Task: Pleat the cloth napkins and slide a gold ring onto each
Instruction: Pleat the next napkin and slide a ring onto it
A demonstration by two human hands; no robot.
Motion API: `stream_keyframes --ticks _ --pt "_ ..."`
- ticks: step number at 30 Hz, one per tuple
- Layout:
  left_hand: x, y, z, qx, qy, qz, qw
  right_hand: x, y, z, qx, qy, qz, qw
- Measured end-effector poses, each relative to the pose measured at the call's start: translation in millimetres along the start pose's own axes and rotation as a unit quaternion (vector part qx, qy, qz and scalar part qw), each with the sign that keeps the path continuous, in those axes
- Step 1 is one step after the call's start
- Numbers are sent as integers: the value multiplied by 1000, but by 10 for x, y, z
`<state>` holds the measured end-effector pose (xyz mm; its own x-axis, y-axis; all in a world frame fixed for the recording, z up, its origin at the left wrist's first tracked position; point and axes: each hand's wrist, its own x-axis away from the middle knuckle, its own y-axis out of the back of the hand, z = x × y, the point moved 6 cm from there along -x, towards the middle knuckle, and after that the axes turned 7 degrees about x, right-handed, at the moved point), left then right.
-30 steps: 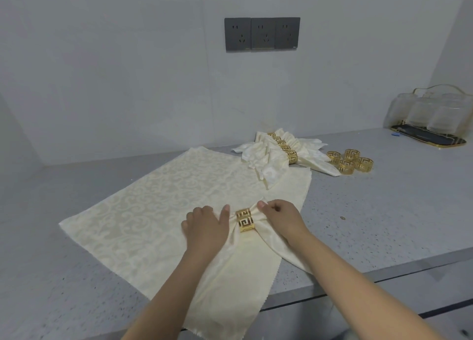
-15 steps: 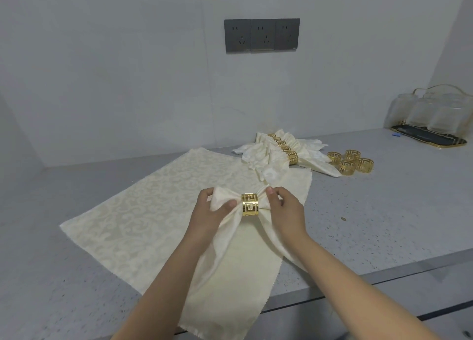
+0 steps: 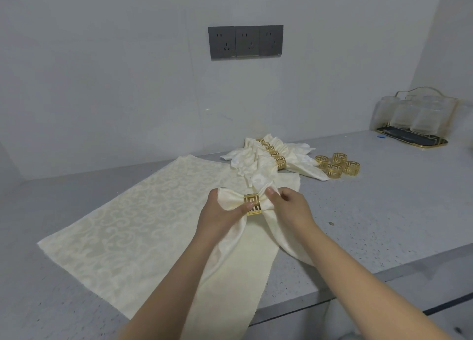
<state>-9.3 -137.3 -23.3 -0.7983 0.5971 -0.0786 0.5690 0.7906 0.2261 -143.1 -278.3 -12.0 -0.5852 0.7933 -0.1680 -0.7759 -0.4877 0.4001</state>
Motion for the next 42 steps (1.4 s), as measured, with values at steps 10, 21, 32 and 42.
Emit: stream_keyframes --ticks 10,21,32,42 --pt "-199 -240 -134 10 -19 -1 1000 -188 104 -204 -94 -73 19 993" --pt "-526 -826 -280 -6 -29 29 999 -663 544 -339 -11 -37 -71 997" --pt "-1215 -1369 -433 -72 -45 -12 996 -1693 831 -523 150 -33 -27 988" --pt "-1608 -1365 -123 -139 -31 -96 985 -2089 632 -853 180 -6 -77 981"
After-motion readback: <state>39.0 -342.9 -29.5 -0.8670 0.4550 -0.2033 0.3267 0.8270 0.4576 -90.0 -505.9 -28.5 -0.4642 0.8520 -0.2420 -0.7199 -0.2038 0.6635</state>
